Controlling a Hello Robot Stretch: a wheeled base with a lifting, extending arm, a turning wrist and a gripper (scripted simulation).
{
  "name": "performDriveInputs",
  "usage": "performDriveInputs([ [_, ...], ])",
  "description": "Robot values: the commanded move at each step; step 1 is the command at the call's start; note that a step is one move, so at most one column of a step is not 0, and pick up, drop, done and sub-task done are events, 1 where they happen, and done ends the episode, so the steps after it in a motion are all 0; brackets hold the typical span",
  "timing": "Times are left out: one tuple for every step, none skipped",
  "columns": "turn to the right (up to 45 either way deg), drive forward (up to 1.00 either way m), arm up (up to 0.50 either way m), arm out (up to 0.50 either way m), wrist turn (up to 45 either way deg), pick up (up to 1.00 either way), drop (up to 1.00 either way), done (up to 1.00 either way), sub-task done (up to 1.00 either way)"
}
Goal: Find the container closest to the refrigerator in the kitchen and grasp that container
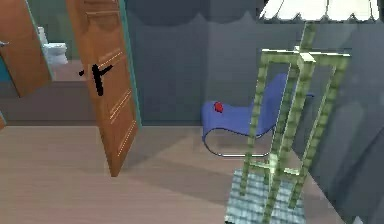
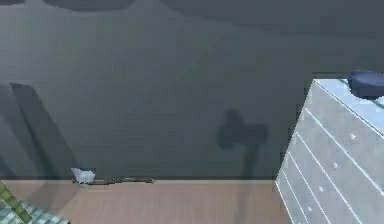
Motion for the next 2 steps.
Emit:
performDriveInputs([
  [-45.0,0.00,0.00,0.00,0.0,0.00,0.00,0.00,0.00],
  [-36.0,0.00,0.00,0.00,0.0,0.00,0.00,0.00,0.00],
])
